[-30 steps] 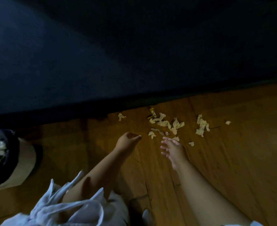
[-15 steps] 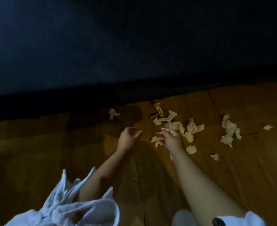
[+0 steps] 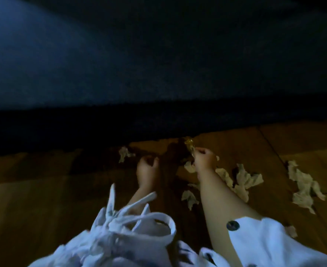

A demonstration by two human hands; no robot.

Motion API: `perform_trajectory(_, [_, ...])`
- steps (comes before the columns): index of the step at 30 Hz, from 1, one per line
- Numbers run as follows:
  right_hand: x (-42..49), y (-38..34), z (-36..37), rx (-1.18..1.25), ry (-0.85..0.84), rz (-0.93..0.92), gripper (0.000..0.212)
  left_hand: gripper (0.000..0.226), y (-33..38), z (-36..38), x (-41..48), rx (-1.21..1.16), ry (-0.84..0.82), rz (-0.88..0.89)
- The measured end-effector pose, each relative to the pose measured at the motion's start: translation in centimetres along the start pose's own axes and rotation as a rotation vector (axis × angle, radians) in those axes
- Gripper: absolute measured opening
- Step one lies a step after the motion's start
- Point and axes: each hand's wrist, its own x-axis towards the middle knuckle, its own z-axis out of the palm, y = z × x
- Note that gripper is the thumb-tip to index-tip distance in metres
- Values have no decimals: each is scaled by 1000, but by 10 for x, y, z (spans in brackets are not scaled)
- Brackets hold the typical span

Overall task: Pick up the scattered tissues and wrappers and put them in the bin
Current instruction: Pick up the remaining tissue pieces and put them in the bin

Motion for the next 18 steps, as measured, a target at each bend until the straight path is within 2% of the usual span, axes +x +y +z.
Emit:
perform_trajectory(3, [16, 6, -1, -198, -34, -39, 26, 34, -6, -5, 10, 83, -15, 63])
perform_trajectory(6, [34, 22, -4, -331, 19, -102, 25, 36, -28, -12, 34, 154, 23, 157])
perform_trajectory(10, [36, 28, -3, -458, 31, -126, 28, 42, -45, -19, 50, 194, 112, 88])
perform_trajectory(12, [39, 25, 3, -565, -43, -165, 37, 56, -38, -21, 62, 241, 98, 89])
perform_trajectory(14, [48, 26, 6, -718, -126, -181, 43, 67, -39, -25, 81, 405, 45, 138])
perform_trajectory(15, [53, 27, 7, -799, -167, -177, 47, 67, -42, -28, 92, 497, -14, 143])
perform_trajectory(18, [64, 21, 5, -1012, -314, -267, 73, 60, -58, -34, 126, 524, -107, 82])
